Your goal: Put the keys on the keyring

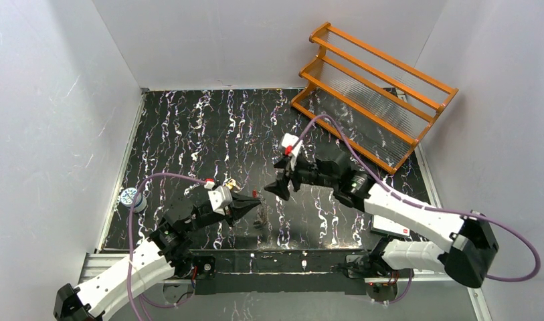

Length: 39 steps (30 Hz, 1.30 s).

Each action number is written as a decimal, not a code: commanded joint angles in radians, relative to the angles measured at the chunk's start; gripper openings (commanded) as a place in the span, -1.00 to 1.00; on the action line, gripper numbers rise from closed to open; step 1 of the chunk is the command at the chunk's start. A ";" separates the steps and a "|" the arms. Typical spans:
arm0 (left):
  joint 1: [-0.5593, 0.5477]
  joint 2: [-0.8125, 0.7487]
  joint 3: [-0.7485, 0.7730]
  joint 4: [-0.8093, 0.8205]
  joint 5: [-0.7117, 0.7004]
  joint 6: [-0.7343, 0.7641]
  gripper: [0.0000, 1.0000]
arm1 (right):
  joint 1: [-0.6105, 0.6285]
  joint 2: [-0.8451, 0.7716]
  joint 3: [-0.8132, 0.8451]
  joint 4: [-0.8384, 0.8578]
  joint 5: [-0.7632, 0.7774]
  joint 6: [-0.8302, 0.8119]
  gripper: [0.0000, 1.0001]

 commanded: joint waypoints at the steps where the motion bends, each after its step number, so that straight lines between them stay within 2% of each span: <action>1: -0.003 -0.024 0.071 -0.115 -0.026 -0.074 -1.00 | -0.001 0.086 0.123 0.033 0.161 0.204 0.81; 4: -0.003 -0.055 0.080 -0.175 -0.032 -0.080 -1.00 | -0.011 0.169 0.182 0.031 0.210 0.301 0.85; 7: -0.003 -0.100 0.082 -0.219 -0.044 -0.085 -1.00 | -0.024 0.277 0.259 -0.008 0.270 0.406 0.75; 9: -0.003 -0.126 0.086 -0.247 -0.048 -0.089 -1.00 | -0.043 0.364 0.357 -0.101 0.249 0.431 0.71; 12: -0.003 -0.160 0.096 -0.280 -0.052 -0.094 -1.00 | -0.067 0.509 0.474 -0.204 0.154 0.454 0.64; 17: -0.002 -0.196 0.102 -0.300 -0.046 -0.090 -1.00 | -0.086 0.766 0.666 -0.348 -0.060 0.500 0.29; 21: -0.003 -0.200 0.109 -0.313 -0.041 -0.091 -1.00 | -0.084 0.894 0.720 -0.348 -0.211 0.587 0.05; 26: -0.002 -0.193 0.113 -0.315 -0.041 -0.093 -1.00 | -0.084 1.000 0.745 -0.332 -0.318 0.687 -0.27; 39: -0.003 -0.168 0.111 -0.297 -0.038 -0.123 -1.00 | -0.080 1.117 0.796 -0.242 -0.371 0.850 -0.27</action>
